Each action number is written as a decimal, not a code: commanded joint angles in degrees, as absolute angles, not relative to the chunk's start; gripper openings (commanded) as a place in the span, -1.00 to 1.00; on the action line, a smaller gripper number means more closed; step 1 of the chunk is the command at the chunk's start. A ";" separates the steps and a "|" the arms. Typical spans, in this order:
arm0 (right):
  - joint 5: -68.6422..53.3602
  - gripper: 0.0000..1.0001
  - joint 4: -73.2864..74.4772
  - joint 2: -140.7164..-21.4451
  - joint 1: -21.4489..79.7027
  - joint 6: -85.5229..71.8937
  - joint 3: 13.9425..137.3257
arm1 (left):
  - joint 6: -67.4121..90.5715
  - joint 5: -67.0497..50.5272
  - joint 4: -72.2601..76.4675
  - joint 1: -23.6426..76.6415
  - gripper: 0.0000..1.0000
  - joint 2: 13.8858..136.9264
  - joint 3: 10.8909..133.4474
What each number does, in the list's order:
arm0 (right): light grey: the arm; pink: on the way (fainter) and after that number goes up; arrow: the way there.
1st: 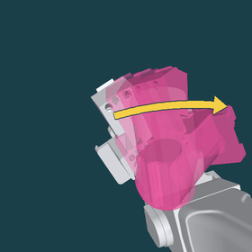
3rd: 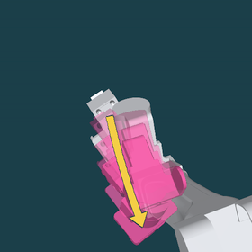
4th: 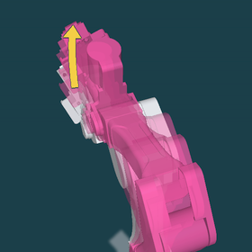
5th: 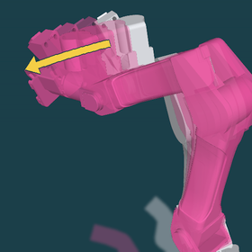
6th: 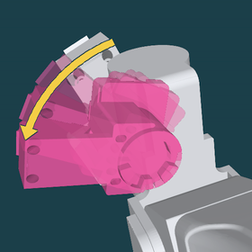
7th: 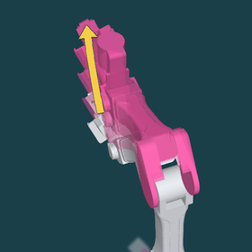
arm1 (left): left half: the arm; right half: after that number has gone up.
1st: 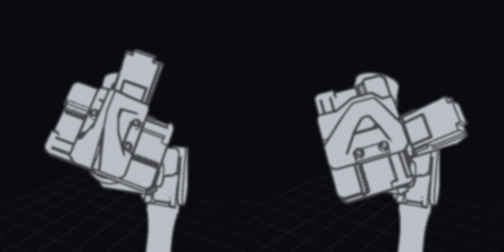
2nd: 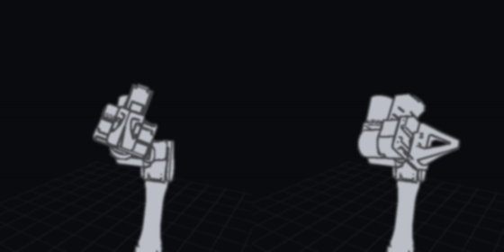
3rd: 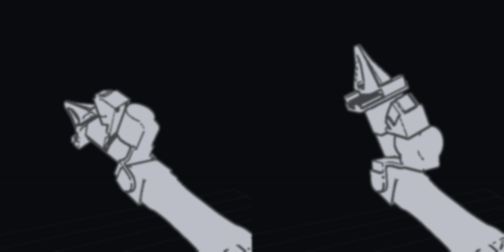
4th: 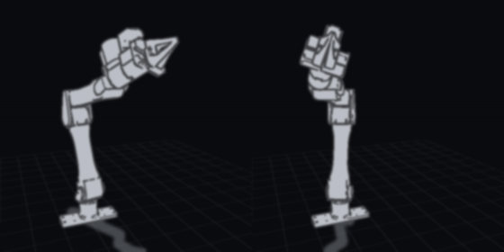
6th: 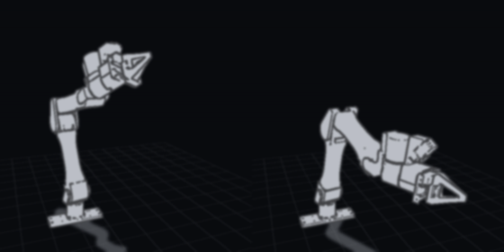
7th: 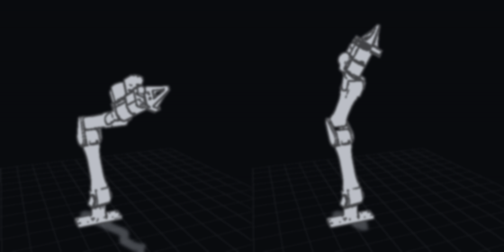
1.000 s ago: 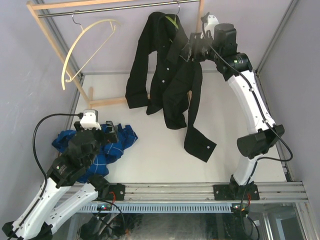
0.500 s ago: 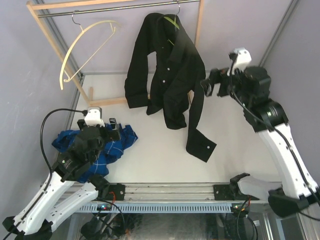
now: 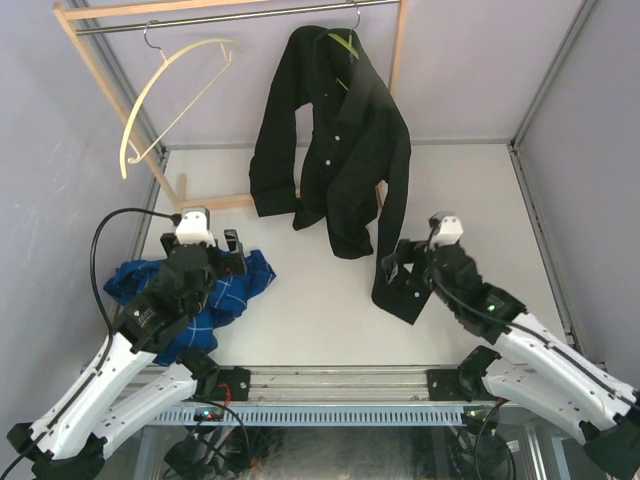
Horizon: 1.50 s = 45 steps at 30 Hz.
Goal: Place the shirt on the hanger
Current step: Adjust the shirt at the center of the board.
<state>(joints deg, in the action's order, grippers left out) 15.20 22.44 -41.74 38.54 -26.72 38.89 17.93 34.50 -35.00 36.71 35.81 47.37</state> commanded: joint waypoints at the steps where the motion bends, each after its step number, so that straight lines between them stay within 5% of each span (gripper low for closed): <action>1: 22.36 0.82 10.53 -43.53 45.06 -39.10 30.44 | 17.85 36.06 -32.10 36.39 1.00 35.34 48.76; 20: 34.36 0.13 -4.52 -72.76 54.02 -48.16 24.52 | 17.92 34.85 -32.54 36.39 1.00 32.84 47.54; 30: 37.66 -0.92 -3.01 -73.05 57.61 -39.90 31.90 | 17.84 34.75 -32.57 36.39 1.00 32.76 47.55; 45: 14.79 -1.00 -6.94 -83.58 48.27 -21.90 66.86 | 18.36 36.99 -33.37 36.39 1.00 30.88 47.02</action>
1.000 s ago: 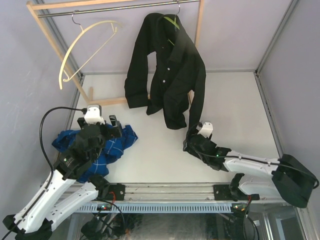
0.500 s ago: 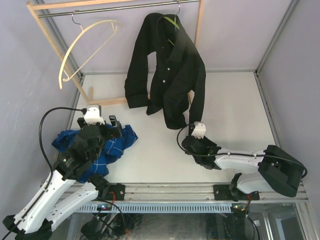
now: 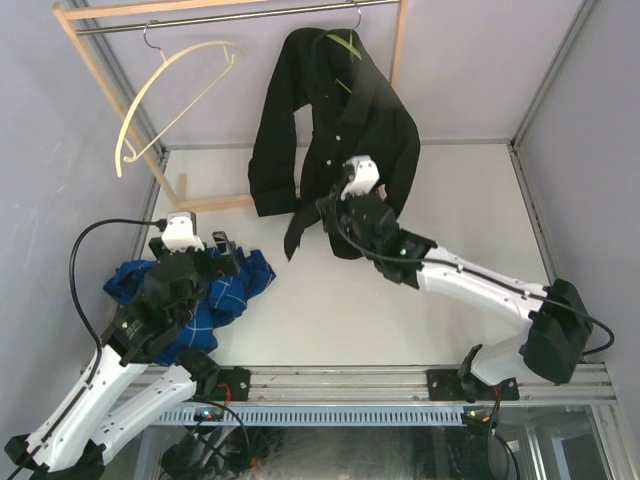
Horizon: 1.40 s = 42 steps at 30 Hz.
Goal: Place the shirt on the hanger
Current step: Adjust the shirt at the center of the board.
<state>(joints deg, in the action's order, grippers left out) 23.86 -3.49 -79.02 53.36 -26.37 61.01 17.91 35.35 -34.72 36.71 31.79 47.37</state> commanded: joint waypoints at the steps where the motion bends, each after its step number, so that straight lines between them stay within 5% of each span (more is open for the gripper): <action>1: 13.58 -0.99 -6.96 -84.98 46.53 -21.81 67.82 | 18.37 36.96 -33.40 36.39 1.00 30.80 47.02; 7: 9.97 -0.12 -2.14 -90.69 43.60 -25.46 67.12 | 18.37 36.63 -33.40 36.39 1.00 31.31 46.99; 16: 19.01 0.61 2.30 -80.95 46.83 -31.93 53.51 | 18.65 35.16 -33.08 36.39 1.00 32.90 47.19; 29: 33.21 0.98 25.93 -71.25 52.81 -45.52 45.97 | 22.51 28.39 -34.19 36.30 1.00 39.05 48.55; 42: 30.17 0.99 26.12 -51.04 53.52 -31.66 41.95 | 28.49 23.92 -37.51 36.30 1.00 34.18 48.54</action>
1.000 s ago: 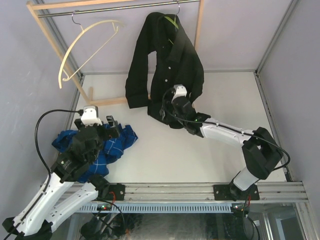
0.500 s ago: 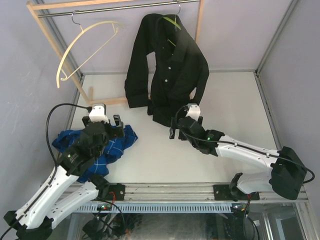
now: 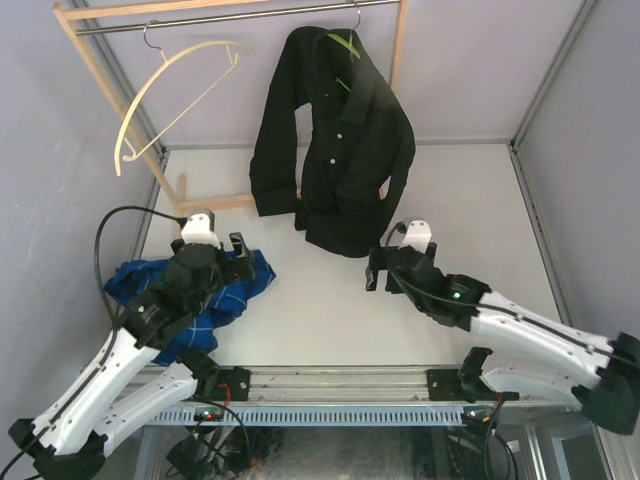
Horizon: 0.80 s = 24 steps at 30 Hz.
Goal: Place the shirt on the hanger
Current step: Adjust the shirt at the center of the board, then reset both arms
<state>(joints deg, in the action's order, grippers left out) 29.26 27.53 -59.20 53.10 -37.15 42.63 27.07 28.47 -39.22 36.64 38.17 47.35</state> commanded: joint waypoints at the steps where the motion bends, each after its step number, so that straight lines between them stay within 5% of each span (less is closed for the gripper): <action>1: 30.29 0.99 25.80 -47.96 53.51 -30.29 41.74 | 28.36 22.56 -37.21 36.30 1.00 33.31 48.45; 11: 35.24 0.99 24.61 -23.59 52.93 -19.65 42.56 | 24.64 36.68 -42.10 36.30 1.00 26.34 51.22; 24: 42.54 0.99 36.60 -18.81 52.91 -28.79 39.18 | 28.14 45.56 -41.65 36.30 1.00 21.53 45.86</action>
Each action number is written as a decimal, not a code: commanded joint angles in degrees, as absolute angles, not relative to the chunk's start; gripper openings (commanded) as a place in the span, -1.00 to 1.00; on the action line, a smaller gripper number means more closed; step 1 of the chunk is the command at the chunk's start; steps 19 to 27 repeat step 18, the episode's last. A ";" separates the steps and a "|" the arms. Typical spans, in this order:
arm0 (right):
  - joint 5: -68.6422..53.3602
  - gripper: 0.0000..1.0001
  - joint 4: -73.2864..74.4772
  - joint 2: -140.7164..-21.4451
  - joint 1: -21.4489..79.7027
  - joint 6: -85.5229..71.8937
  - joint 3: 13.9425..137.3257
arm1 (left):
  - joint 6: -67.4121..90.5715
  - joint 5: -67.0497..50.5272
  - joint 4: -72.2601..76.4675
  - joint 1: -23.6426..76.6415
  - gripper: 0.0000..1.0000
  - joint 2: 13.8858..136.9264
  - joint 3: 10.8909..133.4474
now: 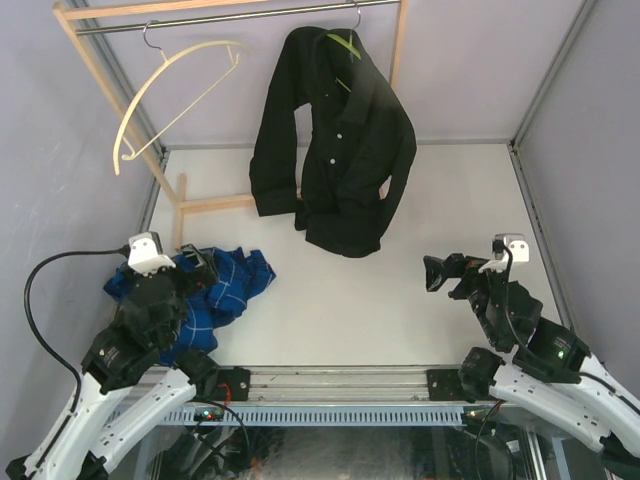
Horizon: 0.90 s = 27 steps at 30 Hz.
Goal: Place the shirt on the hanger
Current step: Reset both arms
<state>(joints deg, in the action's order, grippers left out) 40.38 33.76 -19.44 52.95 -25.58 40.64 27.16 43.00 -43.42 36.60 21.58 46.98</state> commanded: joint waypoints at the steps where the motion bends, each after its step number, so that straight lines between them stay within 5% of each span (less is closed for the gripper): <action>1: 42.62 0.99 36.34 -18.31 52.87 -28.83 38.63 | 28.23 46.22 -41.73 36.30 1.00 21.47 45.83; 27: 44.66 0.99 36.07 -17.67 52.94 -29.08 36.84 | 31.99 53.07 -45.96 36.30 1.00 19.22 45.96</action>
